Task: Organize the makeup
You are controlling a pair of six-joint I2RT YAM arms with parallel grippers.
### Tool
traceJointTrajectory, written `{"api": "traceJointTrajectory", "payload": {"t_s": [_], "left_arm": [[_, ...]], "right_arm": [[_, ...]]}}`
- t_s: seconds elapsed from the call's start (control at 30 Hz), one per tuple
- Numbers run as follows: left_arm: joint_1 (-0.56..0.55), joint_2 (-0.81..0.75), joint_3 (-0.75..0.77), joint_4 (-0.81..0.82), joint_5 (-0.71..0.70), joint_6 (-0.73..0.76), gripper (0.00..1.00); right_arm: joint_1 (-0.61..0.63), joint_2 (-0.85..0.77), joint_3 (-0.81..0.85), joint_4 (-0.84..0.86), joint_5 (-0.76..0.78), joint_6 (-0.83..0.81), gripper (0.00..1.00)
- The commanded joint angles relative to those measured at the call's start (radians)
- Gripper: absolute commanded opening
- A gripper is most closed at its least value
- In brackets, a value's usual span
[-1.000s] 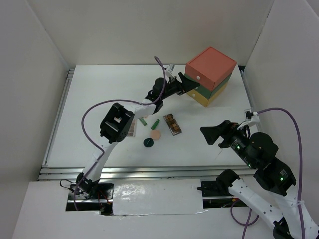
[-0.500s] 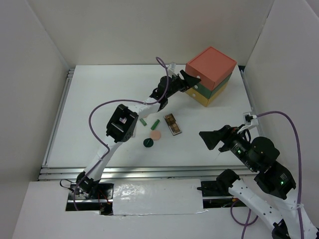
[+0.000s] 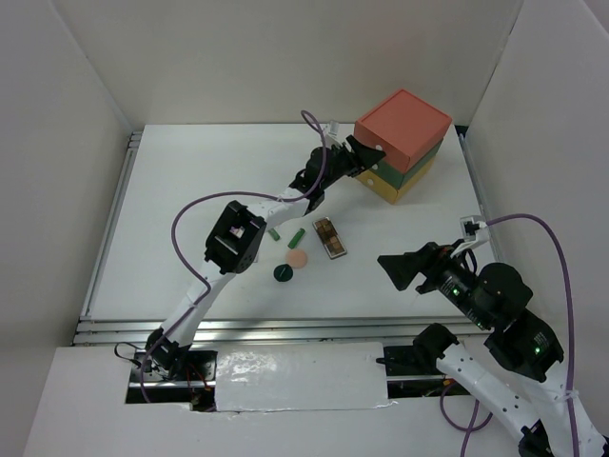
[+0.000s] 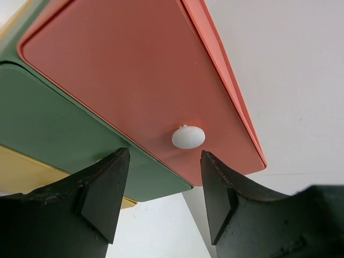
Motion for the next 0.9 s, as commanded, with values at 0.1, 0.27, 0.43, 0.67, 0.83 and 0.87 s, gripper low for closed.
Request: {"api": "traceJointTrajectory", "payload": {"t_s": [0.1,0.27,0.43,0.67,0.83,0.87], "left_arm": [[0.006,-0.037,0.013,0.077,-0.021,0.012,0.68],[0.006,-0.065,0.007,0.074,-0.027,0.018,0.70],[0.011,-0.071,0.017,0.072,-0.026,0.021,0.70],[0.023,-0.062,0.030,0.097,-0.026,-0.006,0.70],[0.019,-0.043,0.077,0.085,-0.011,-0.012,0.70],[0.016,-0.045,0.074,0.085,-0.011,-0.011,0.70]], "right_arm": [[-0.005,0.001,-0.016,0.045,-0.035,0.001,1.00],[-0.005,0.004,-0.010,0.042,-0.035,0.000,1.00],[-0.005,0.002,-0.004,0.044,-0.034,-0.002,1.00],[-0.006,0.004,0.000,0.036,-0.035,-0.003,1.00],[-0.005,0.007,-0.003,0.039,-0.035,-0.002,1.00],[-0.005,0.007,-0.004,0.039,-0.035,-0.003,1.00]]}}
